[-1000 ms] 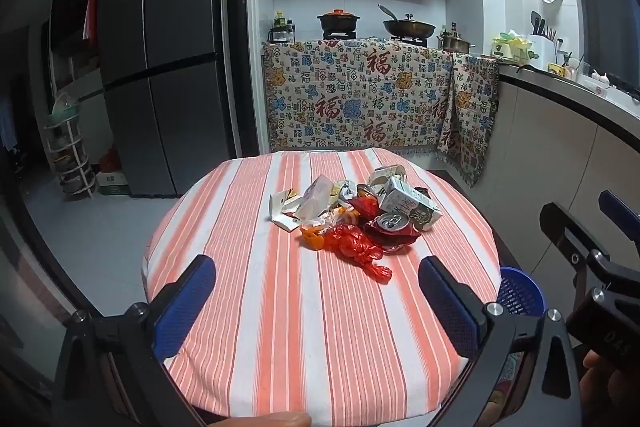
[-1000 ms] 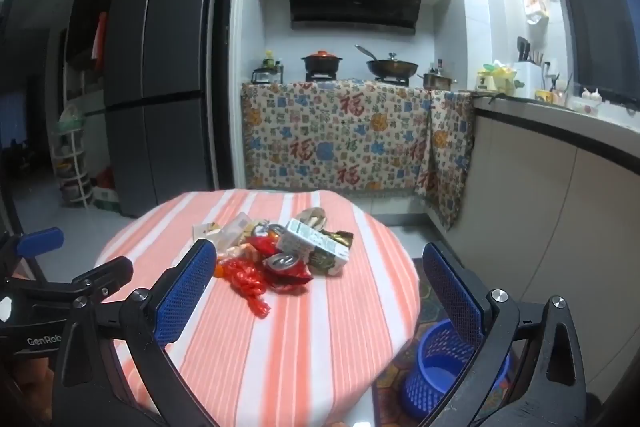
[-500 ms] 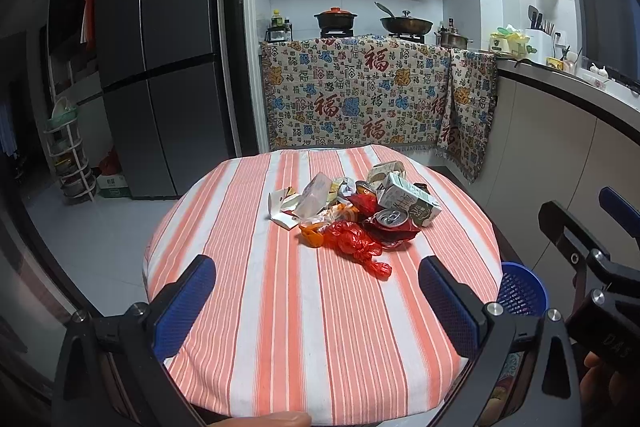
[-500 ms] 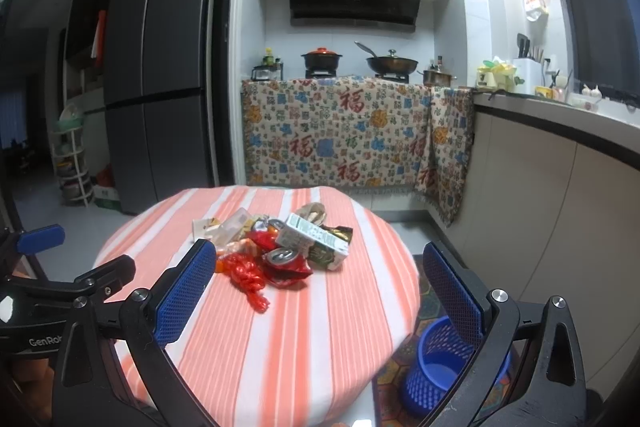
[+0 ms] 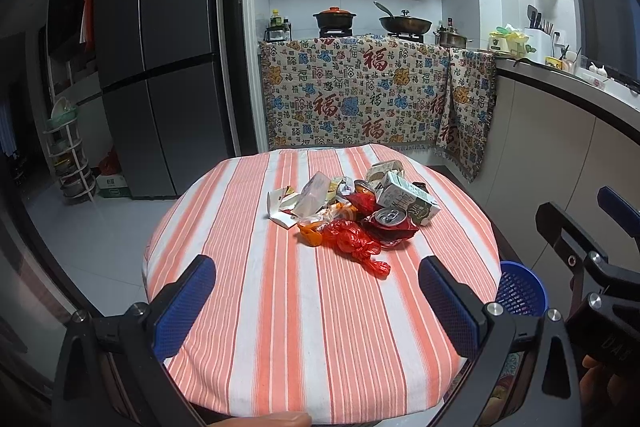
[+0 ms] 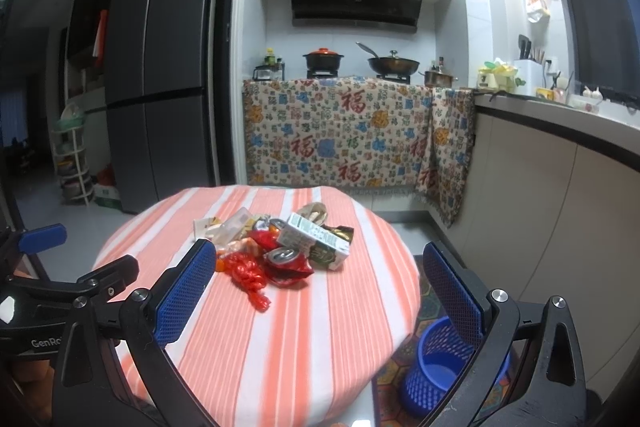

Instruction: Collect trash

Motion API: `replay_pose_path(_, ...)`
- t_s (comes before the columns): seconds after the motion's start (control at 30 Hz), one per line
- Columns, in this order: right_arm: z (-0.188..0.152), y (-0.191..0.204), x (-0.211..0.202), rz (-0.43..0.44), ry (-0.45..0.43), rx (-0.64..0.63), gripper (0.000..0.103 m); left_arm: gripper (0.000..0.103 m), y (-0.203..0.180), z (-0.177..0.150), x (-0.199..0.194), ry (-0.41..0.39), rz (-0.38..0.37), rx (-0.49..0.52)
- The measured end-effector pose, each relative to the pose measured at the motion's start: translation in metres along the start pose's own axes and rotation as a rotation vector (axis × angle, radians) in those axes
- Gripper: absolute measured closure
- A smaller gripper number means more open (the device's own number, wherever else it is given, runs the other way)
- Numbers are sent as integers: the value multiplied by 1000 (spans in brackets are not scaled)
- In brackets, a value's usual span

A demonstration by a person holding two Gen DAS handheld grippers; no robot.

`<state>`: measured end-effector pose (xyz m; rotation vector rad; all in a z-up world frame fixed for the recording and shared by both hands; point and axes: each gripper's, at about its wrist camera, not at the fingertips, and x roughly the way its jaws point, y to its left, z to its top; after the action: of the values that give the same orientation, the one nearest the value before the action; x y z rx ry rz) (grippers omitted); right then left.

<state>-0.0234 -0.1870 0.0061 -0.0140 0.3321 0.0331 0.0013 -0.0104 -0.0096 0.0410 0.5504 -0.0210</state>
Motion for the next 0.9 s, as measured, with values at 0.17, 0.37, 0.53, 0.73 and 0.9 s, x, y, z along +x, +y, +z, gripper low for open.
replay_pose_path(0.17,0,0,0,-2,0,-1,0,0,0,0,0,0,0,1)
replay_pose_path(0.37,0,0,-1,-4,-3,-3,0,0,-1,-1,-1,1,0,2)
replay_pose_path(0.53,0,0,-2,-8,-4,-4,0,0,-1,-1,-1,1,0,2)
replay_pose_path(0.73,-1,-1,-2,-9,-5,-5,0,0,-1,-1,0,1,0,2)
replay_pose_path(0.9,-1,-1,-2,-9,-4,-7,0,0,-1,-1,-1,1,1,2)
